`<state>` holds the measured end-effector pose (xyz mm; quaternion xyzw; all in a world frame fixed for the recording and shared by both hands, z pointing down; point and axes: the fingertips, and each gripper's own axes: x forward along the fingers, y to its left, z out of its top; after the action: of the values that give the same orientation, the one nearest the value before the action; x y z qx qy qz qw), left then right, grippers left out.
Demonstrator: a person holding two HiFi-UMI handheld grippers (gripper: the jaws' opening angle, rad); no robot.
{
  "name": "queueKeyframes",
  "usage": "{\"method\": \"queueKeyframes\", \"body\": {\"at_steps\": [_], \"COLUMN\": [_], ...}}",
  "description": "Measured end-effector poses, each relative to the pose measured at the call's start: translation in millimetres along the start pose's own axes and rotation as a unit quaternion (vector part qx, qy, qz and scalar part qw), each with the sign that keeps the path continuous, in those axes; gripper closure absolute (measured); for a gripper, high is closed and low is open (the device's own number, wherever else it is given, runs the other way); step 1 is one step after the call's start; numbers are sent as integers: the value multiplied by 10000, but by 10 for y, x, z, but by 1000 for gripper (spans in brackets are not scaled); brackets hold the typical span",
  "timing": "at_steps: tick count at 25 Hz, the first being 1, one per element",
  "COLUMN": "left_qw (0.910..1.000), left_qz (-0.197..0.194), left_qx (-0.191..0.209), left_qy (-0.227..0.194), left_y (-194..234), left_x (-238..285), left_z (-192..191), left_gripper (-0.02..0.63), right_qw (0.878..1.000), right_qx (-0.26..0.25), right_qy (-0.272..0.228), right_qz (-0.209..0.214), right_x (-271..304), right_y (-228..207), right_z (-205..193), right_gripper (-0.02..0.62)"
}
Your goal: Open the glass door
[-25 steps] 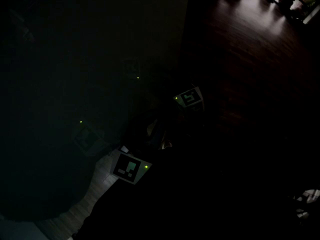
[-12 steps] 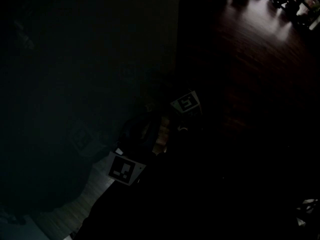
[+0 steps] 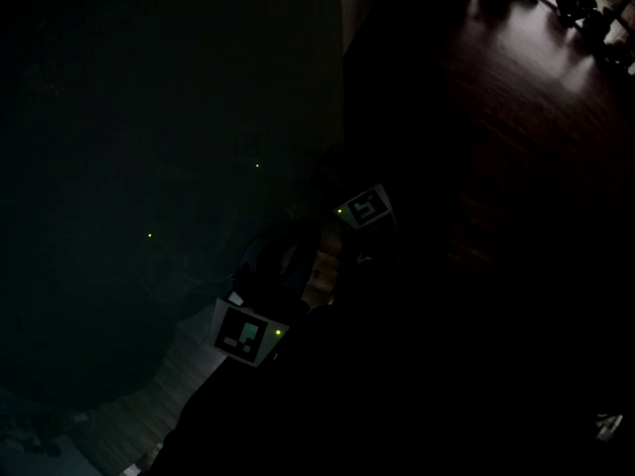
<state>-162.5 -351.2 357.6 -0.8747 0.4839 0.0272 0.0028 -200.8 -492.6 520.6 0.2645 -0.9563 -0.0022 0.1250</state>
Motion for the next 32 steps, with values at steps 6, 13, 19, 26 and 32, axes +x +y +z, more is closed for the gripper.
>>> {"method": "queueKeyframes", "body": {"at_steps": [6,13,19,26,32], "left_qw": [9997,9986,9975,9957,9932], "left_qz": [237,517,708,930,1160], "left_qx": [-43,-59,-59,-23,-17], "left_qy": [29,13,19,12,-15], "left_y": [219,531,756,825,845], "left_x": [-70,-104,-118,-83,-107], "left_z": [-23,17,46,35,12], "left_gripper": [600,600,600,600,600], "right_qw": [9999,9995,9988,9975,9966], "right_qx": [-23,-31,-69,-118,-104], "right_qy": [-6,-3,36,-6,-66], "right_qz": [135,299,480,694,819], "right_x": [242,552,796,929,975], "right_y": [66,114,161,173,206], "right_z": [59,153,219,252,257], "right_gripper": [500,500,500,500,500]}}
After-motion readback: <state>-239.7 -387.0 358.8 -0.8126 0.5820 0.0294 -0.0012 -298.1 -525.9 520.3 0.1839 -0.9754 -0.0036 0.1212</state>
